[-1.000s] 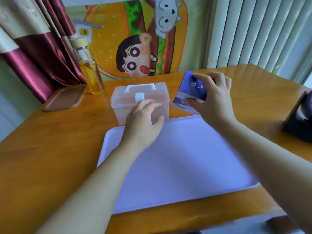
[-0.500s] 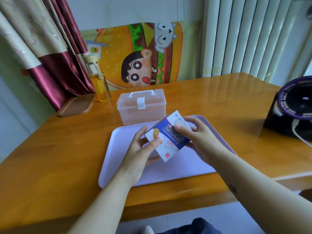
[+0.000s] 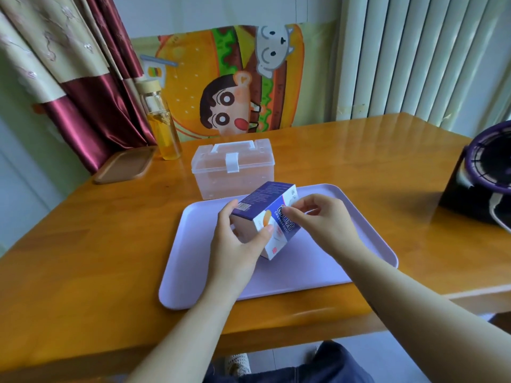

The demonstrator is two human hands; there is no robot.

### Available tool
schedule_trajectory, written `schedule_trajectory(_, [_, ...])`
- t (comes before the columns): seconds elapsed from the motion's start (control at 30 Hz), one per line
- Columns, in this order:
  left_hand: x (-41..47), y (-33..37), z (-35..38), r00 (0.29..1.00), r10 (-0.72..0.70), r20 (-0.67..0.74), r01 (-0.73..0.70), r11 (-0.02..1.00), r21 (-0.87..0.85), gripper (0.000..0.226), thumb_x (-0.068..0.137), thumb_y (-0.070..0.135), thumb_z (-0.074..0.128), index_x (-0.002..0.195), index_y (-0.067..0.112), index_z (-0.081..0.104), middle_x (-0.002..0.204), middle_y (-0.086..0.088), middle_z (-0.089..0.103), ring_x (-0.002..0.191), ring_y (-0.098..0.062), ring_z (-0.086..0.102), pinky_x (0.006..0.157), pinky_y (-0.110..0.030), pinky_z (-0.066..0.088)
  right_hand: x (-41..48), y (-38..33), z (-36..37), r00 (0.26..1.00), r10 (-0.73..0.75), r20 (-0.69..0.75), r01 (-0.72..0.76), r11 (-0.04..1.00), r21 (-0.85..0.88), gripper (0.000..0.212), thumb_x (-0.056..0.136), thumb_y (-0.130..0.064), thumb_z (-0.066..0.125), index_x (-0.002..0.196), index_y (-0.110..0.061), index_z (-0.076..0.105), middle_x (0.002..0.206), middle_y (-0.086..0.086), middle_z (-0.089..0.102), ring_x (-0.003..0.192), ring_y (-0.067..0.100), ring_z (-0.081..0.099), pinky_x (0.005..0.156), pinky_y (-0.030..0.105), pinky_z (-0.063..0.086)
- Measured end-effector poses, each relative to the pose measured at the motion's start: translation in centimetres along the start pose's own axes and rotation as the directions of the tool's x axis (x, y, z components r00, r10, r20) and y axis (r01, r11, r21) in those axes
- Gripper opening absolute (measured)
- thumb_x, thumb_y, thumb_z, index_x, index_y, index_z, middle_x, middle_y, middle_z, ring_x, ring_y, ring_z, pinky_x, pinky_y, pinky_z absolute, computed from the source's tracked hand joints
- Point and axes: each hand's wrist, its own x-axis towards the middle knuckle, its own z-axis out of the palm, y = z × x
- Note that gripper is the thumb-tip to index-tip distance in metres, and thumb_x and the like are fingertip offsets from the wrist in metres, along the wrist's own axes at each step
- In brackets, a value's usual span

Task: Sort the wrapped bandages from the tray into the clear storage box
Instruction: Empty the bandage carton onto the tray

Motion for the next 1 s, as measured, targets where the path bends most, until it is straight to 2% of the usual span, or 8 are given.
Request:
schedule_trajectory(0.17, [0.0,-0.4,-0.3,0.998,0.067,-0.016,-0.066,0.995,0.080,0.060,0.076,0.028,0.072,0.122,0.038,0.034,0.107,0.034,0.045,0.102,0.013,0.050,0.065,-0.003,0.048,0.2,0.1,0.2,0.996,0.061,0.063,-0.069,0.990,0.127,0.017,0.085,-0.024,0.068,0.076,-0.009,0.067,0.063,-0.007,0.064,0.056,-0.004,0.055,0.053,0.013,0.041])
schedule_trajectory(0.3, [0.1,-0.6,-0.6,0.996,0.088,0.004,-0.088,0.988,0.128,0.062,0.077,0.025,0.072,0.126,0.035,0.036,0.109,0.032,0.044,0.101,0.023,0.045,0.069,-0.002,0.047,0.4,0.3,0.1,0.985,0.100,0.138,-0.117,0.986,0.120,0.020,0.088,-0.018,0.061,0.079,0.000,0.064,0.061,-0.005,0.061,0.054,-0.003,0.053,0.061,0.024,0.039])
schedule_trajectory(0.4, [0.7,-0.2,-1.1,0.999,0.010,0.040,-0.012,0.998,0.065,0.060,0.081,0.023,0.069,0.130,0.032,0.036,0.110,0.026,0.047,0.100,0.010,0.051,0.063,-0.005,0.050,0.8,0.3,-0.6,0.976,0.118,0.183,-0.140,0.984,0.113,0.017,0.087,-0.013,0.054,0.072,-0.008,0.058,0.067,-0.002,0.059,0.066,0.008,0.052,0.069,0.031,0.038])
schedule_trajectory(0.5, [1.6,-0.3,-2.0,0.988,-0.120,0.096,0.125,0.991,-0.056,0.061,0.079,0.033,0.068,0.132,0.036,0.037,0.123,0.008,0.054,0.111,-0.011,0.055,0.067,-0.016,0.052,1.4,0.0,-1.9,0.965,0.130,0.229,-0.176,0.966,0.191,0.020,0.088,-0.011,0.047,0.070,-0.012,0.054,0.074,0.000,0.057,0.075,0.015,0.052,0.078,0.031,0.043])
schedule_trajectory(0.57, [1.9,-0.4,-2.3,0.975,-0.182,0.130,0.197,0.974,-0.115,0.060,0.074,0.039,0.066,0.128,0.036,0.041,0.124,-0.001,0.058,0.112,-0.019,0.059,0.071,-0.025,0.054,1.6,-0.3,-2.5,0.949,0.143,0.282,-0.223,0.934,0.280,0.024,0.091,-0.008,0.041,0.068,-0.013,0.048,0.069,-0.002,0.054,0.072,0.014,0.051,0.075,0.030,0.046])
schedule_trajectory(0.73, [2.1,-0.3,-1.9,0.953,-0.240,0.186,0.283,0.924,-0.257,0.047,0.080,0.038,0.060,0.124,0.027,0.051,0.107,-0.001,0.068,0.096,-0.014,0.067,0.072,-0.029,0.055,1.5,-0.4,-2.7,0.940,0.197,0.278,-0.288,0.896,0.338,0.025,0.092,-0.007,0.038,0.067,-0.012,0.043,0.065,0.001,0.059,0.073,0.019,0.058,0.078,0.037,0.050])
schedule_trajectory(0.87, [2.1,-0.8,-1.6,0.942,-0.289,0.168,0.328,0.895,-0.301,0.054,0.073,0.046,0.060,0.123,0.027,0.053,0.111,-0.003,0.068,0.100,-0.017,0.067,0.078,-0.036,0.056,1.2,-0.1,-2.6,0.942,0.190,0.276,-0.282,0.896,0.343,0.023,0.089,-0.004,0.040,0.067,-0.010,0.044,0.064,0.003,0.059,0.070,0.020,0.061,0.066,0.030,0.050])
schedule_trajectory(1.0, [2.1,-0.8,-1.5,0.943,-0.300,0.144,0.332,0.877,-0.348,0.056,0.070,0.048,0.057,0.121,0.026,0.054,0.111,-0.004,0.068,0.100,-0.018,0.066,0.080,-0.041,0.055,1.0,0.1,-1.9,0.959,0.179,0.221,-0.241,0.924,0.296,0.015,0.094,-0.006,0.041,0.081,-0.011,0.048,0.078,0.009,0.062,0.073,0.020,0.063,0.062,0.027,0.050])
